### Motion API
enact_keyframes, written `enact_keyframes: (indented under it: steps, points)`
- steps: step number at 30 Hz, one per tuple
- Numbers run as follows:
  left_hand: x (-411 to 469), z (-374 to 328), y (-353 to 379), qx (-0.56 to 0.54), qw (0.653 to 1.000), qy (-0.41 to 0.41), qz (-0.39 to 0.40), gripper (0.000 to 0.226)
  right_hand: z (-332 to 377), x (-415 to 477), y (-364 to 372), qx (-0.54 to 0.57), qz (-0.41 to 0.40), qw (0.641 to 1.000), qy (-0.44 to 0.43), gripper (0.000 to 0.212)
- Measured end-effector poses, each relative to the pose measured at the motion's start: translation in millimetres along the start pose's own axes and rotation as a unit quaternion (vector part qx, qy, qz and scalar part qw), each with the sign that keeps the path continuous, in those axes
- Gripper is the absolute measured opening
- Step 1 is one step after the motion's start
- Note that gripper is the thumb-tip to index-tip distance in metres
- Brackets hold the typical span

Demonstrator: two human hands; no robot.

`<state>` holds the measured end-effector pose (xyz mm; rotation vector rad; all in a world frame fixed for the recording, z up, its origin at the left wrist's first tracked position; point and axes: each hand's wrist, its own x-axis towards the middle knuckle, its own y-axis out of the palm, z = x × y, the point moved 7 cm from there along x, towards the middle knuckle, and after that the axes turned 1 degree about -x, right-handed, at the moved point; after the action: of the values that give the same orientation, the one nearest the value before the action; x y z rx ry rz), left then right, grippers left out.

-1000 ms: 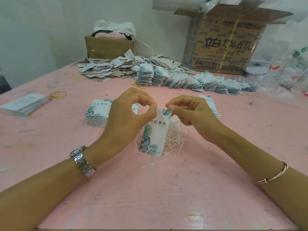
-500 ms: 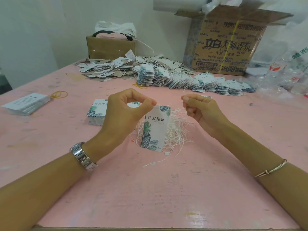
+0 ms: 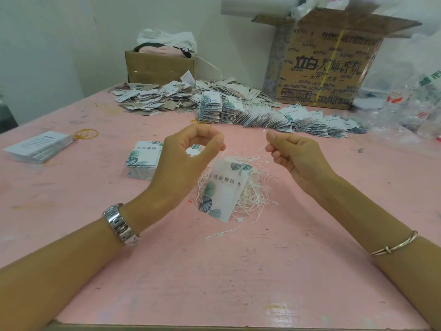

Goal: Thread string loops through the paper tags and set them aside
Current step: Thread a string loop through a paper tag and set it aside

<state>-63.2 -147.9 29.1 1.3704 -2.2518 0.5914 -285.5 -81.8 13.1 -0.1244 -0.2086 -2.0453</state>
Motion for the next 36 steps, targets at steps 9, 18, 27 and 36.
enact_keyframes:
  steps: [9,18,27,36]
  points:
    - [-5,-8,8,0.014,1.000,-0.002,0.028,0.016,20,-17,33,0.012,0.130,0.987,-0.090,0.028]
    - [-8,-9,14,-0.002,0.999,-0.018,0.047,0.018,28,-28,46,-0.064,0.145,0.977,-0.144,0.017]
    - [-10,-4,15,0.039,0.997,-0.030,0.058,0.005,29,-34,52,-0.120,0.159,0.965,-0.170,0.012]
    - [-9,-3,15,0.053,0.997,-0.014,0.053,0.009,27,-35,54,-0.120,0.157,0.965,-0.175,0.014]
